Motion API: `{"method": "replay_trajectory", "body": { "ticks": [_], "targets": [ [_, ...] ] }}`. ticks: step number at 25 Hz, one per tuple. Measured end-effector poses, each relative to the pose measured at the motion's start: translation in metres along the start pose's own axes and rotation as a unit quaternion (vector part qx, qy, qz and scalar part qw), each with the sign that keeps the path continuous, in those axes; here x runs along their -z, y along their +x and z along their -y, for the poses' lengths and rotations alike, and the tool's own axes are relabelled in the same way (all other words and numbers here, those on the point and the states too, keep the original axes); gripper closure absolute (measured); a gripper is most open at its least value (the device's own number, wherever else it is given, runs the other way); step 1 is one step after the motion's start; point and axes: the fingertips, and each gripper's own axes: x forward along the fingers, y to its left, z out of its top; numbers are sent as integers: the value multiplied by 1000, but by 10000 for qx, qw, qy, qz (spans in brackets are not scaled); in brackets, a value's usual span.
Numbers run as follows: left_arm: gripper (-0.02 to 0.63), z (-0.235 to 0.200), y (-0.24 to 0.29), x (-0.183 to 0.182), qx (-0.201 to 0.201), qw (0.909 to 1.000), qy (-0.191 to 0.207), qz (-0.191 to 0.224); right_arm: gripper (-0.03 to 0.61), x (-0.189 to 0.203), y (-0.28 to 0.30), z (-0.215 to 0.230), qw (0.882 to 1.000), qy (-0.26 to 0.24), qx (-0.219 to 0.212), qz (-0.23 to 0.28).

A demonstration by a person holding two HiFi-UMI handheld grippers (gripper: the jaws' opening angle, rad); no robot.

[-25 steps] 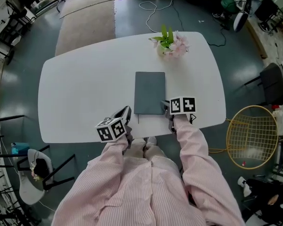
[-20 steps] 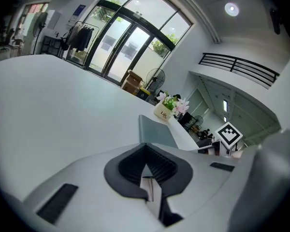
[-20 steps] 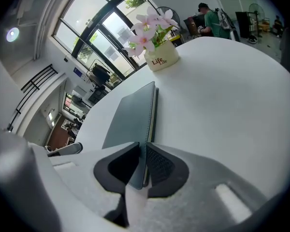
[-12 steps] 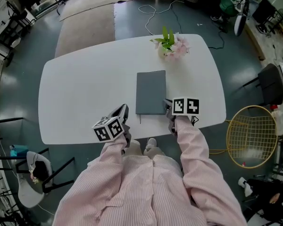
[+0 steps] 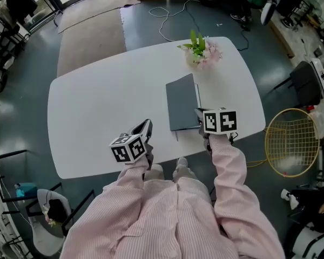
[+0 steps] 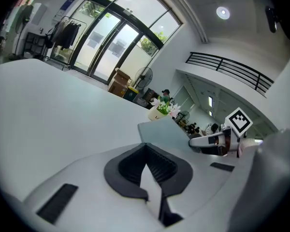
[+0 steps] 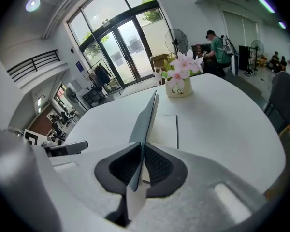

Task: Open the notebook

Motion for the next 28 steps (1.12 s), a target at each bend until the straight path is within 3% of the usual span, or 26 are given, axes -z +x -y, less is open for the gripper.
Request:
{"method": "replay_trajectory", "body": {
  "ticks": [3, 7, 28],
  "targets": [
    [615, -17, -12, -5, -8, 9993, 296, -221, 546, -9, -3, -20, 9994, -134, 287, 130],
    [615, -35, -28, -13, 90, 9991, 335, -226, 546, -15, -5, -44, 9966, -415, 666, 244],
    [615, -106, -100, -32, 6, 9997, 185, 176, 545, -14, 41, -159, 9793, -1625, 1164, 319]
  ]
}}
